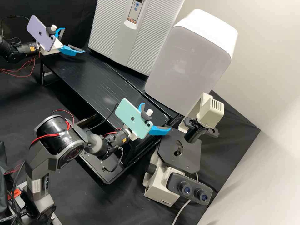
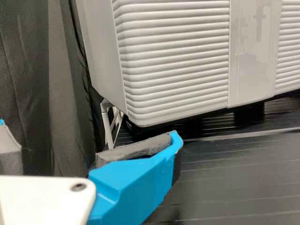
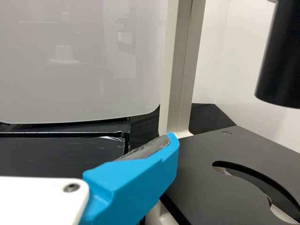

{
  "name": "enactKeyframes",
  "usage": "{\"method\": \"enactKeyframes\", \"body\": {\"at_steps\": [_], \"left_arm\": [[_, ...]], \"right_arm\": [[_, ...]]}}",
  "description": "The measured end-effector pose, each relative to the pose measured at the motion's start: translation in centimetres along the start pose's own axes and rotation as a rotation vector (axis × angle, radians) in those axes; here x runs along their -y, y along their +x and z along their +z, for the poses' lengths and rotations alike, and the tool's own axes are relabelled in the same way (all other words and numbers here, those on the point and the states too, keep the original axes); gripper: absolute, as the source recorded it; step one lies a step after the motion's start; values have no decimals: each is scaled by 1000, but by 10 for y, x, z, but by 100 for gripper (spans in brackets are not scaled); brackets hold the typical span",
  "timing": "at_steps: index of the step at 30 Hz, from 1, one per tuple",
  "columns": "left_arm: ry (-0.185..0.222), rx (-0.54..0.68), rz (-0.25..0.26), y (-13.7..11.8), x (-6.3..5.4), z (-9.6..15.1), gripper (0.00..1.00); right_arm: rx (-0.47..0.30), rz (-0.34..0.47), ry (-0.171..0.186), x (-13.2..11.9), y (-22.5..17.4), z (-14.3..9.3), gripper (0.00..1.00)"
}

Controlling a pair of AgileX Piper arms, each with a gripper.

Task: Open the incubator door

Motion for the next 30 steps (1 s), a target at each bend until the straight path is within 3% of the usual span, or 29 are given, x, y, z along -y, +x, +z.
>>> {"method": "enactKeyframes", "body": {"at_steps": [19, 25, 30], "left_arm": [[6, 16, 0, 0, -1, -1, 100], [-5, 77, 13, 11, -8, -3, 100], [-2, 145, 47, 30, -21, -5, 100]], "right_arm": [[0, 0, 0, 0, 0, 0, 100], [0, 0, 0, 0, 0, 0, 100], [0, 0, 0, 0, 0, 0, 100]]}}
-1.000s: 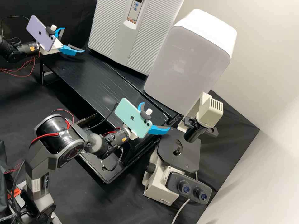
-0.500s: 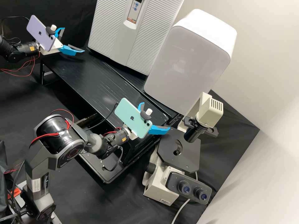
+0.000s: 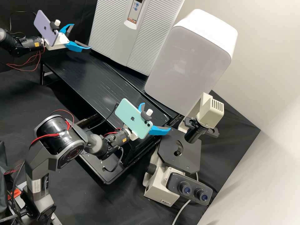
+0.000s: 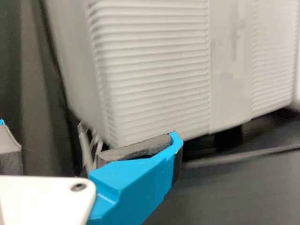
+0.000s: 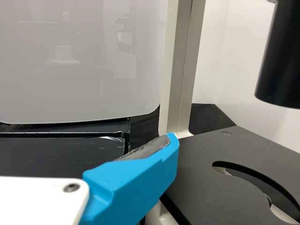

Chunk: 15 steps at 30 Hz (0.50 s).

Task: Open the incubator door

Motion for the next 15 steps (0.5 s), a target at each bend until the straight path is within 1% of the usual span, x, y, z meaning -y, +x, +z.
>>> {"method": "enactKeyframes", "body": {"at_steps": [4, 7, 11, 14, 15], "left_arm": [[-3, 43, 31, 14, -10, 0, 100], [8, 83, 48, 25, -17, 1, 100], [13, 121, 43, 35, -22, 3, 100], [19, 136, 61, 45, -33, 3, 100], [14, 142, 63, 48, -37, 4, 100]], "right_arm": [[0, 0, 0, 0, 0, 0, 100], [0, 0, 0, 0, 0, 0, 100], [0, 0, 0, 0, 0, 0, 100], [0, 0, 0, 0, 0, 0, 100], [0, 0, 0, 0, 0, 0, 100]]}}
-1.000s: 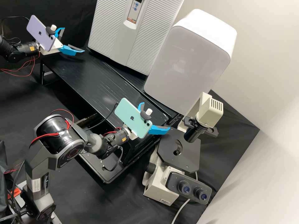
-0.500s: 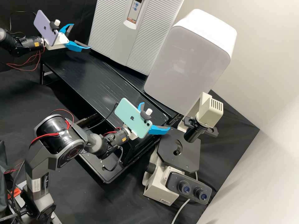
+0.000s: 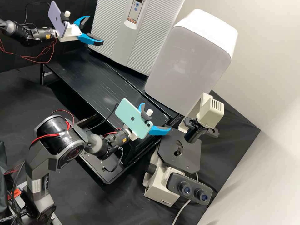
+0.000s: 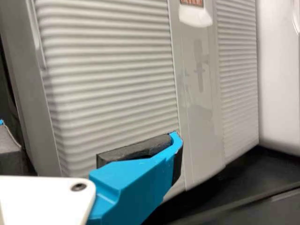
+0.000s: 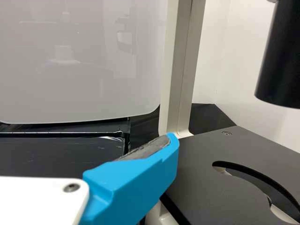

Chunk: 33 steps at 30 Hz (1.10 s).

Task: Open the incubator door

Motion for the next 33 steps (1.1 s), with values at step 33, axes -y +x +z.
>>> {"method": "enactKeyframes", "body": {"at_steps": [33], "left_arm": [[-114, 84, 45, 40, -50, 7, 100]], "right_arm": [[0, 0, 0, 0, 0, 0, 100]]}}
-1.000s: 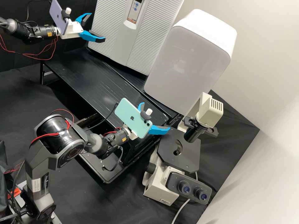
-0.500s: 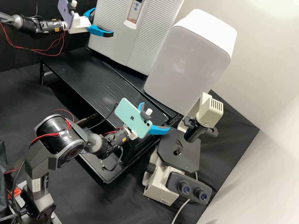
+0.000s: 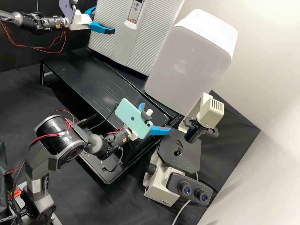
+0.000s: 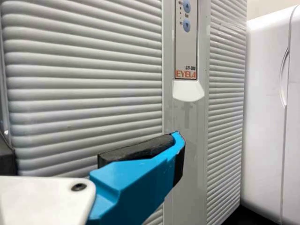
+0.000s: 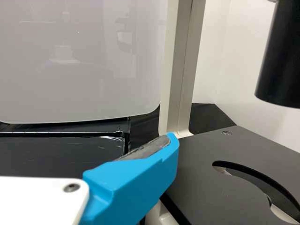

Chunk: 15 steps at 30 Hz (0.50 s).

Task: Open the incubator door

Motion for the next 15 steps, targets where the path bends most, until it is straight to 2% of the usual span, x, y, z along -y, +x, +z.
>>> {"method": "enactKeyframes", "body": {"at_steps": [2, 8, 15], "left_arm": [[4, 1, 8, -2, -5, 1, 100], [24, 47, 84, -12, -28, 12, 100], [41, 73, 93, -15, -33, 17, 100]], "right_arm": [[0, 0, 0, 0, 0, 0, 100], [0, 0, 0, 0, 0, 0, 100], [0, 0, 0, 0, 0, 0, 100]]}}
